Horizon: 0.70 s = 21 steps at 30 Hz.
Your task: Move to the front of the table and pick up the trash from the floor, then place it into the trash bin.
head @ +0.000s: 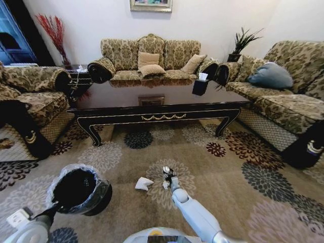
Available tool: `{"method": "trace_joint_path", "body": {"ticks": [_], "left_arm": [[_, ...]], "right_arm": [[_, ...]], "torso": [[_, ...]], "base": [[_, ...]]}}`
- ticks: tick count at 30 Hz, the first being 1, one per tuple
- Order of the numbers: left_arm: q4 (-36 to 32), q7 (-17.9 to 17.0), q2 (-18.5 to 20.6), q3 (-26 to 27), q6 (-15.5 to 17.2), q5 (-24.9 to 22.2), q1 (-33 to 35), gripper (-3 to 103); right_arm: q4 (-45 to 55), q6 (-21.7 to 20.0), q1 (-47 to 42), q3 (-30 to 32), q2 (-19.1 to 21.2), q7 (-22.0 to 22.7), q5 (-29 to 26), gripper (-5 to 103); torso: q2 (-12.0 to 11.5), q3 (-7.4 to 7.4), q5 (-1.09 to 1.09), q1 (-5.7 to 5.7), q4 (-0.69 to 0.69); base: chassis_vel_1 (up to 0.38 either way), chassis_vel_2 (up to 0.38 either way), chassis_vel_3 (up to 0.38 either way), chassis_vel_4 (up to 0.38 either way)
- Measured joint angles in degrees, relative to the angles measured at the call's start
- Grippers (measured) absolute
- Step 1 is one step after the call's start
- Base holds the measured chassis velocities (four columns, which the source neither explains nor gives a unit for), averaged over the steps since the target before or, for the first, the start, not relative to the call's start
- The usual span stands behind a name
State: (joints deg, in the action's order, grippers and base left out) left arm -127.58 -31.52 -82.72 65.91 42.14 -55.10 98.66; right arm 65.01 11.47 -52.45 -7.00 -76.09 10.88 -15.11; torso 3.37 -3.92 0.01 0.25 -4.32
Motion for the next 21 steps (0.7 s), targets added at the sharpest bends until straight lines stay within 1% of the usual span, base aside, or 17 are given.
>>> {"method": "trace_joint_path", "body": {"ticks": [1,2,4,5,6,8,9,10,13,14,16,17,18,19,21], "left_arm": [[-0.04,0.00,-0.02,-0.10,0.00,0.07,-0.02,2],[-0.31,0.00,-0.20,-0.73,0.00,0.45,-0.12,2],[-0.83,-0.04,-0.49,-1.91,0.00,1.44,-0.35,2],[-0.83,-0.04,-0.49,-1.91,0.00,1.44,-0.35,2],[-1.15,-0.10,-0.67,-2.60,0.00,1.86,-0.56,2],[-1.77,-0.23,-0.94,-3.66,0.00,2.34,-0.95,2],[-1.77,-0.23,-0.94,-3.66,0.00,2.34,-0.95,2],[-2.38,-0.45,-1.23,-4.81,0.00,3.10,-1.53,2],[-3.05,-0.80,-1.69,-6.83,-0.01,4.34,-2.91,2],[-3.05,-0.80,-1.69,-6.83,-0.01,4.34,-2.91,2],[-3.19,-0.87,-1.93,-7.40,-0.01,4.70,-3.27,2],[-3.48,-0.88,-2.10,-7.66,0.00,4.82,-3.36,2],[-3.65,-0.88,-2.16,-7.69,0.00,4.85,-3.35,2],[-3.65,-0.88,-2.16,-7.69,0.00,4.85,-3.35,2],[-3.99,-0.70,-2.18,-7.67,-0.01,4.84,-3.29,2]], "right_arm": [[0.81,0.27,-0.01,-0.19,0.20,-0.36,-0.35,61],[5.40,1.06,-0.05,-1.38,1.17,-1.99,-3.17,61],[13.72,1.12,0.12,-3.65,3.36,-4.08,-7.78,61],[13.72,1.12,0.12,-3.65,3.36,-4.08,-7.78,61],[17.66,1.12,0.49,-4.83,4.36,-4.73,-9.47,61],[22.18,1.10,1.11,-6.63,5.36,-5.26,-10.89,61],[22.18,1.10,1.11,-6.63,5.36,-5.26,-10.89,61],[28.09,0.97,2.22,-9.34,6.52,-5.51,-12.18,61],[36.95,-0.20,4.57,-14.95,8.47,-5.98,-14.07,61],[36.95,-0.20,4.57,-14.95,8.47,-5.98,-14.07,61],[39.33,-0.26,5.75,-17.66,9.38,-6.29,-14.22,61],[40.81,0.06,6.86,-21.10,10.56,-6.78,-13.38,61],[41.12,0.49,7.41,-23.11,11.16,-7.09,-12.40,61],[41.12,0.49,7.41,-23.11,11.16,-7.09,-12.40,61],[41.01,1.52,8.31,-26.26,11.87,-7.34,-10.00,61]], "torso": [[0.00,0.00,-0.01,0.00,0.00],[0.00,0.01,-0.01,0.00,0.00],[0.00,0.00,-0.01,0.00,0.01],[0.00,0.00,-0.01,0.00,0.01],[0.00,0.01,-0.01,0.00,0.00],[0.00,0.01,-0.02,0.00,0.00],[0.00,0.01,-0.02,0.00,0.00],[0.00,0.01,-0.02,0.00,-0.01],[0.00,0.01,-0.02,0.00,0.00],[0.00,0.01,-0.02,0.00,0.00],[0.00,0.01,-0.02,0.00,-0.01],[0.00,0.01,-0.02,0.00,-0.01],[0.00,0.01,-0.02,0.00,0.00],[0.00,0.01,-0.02,0.00,0.00],[0.01,0.01,-0.02,0.00,0.00]], "base": [[0.000,0.000,0.000,0.000],[0.000,0.000,0.000,0.000],[0.000,0.000,0.000,0.000],[0.000,0.000,0.000,0.000],[0.000,0.000,0.000,0.000],[0.000,0.000,0.000,0.000],[0.000,0.000,0.000,0.000],[0.000,0.000,0.000,0.000],[0.000,0.000,0.000,0.000],[0.000,0.000,0.000,0.000],[0.000,0.000,0.000,0.000],[0.000,0.000,0.000,0.000],[0.000,0.000,0.000,0.000],[0.000,0.000,0.000,0.000],[0.000,0.000,0.000,0.000]]}}
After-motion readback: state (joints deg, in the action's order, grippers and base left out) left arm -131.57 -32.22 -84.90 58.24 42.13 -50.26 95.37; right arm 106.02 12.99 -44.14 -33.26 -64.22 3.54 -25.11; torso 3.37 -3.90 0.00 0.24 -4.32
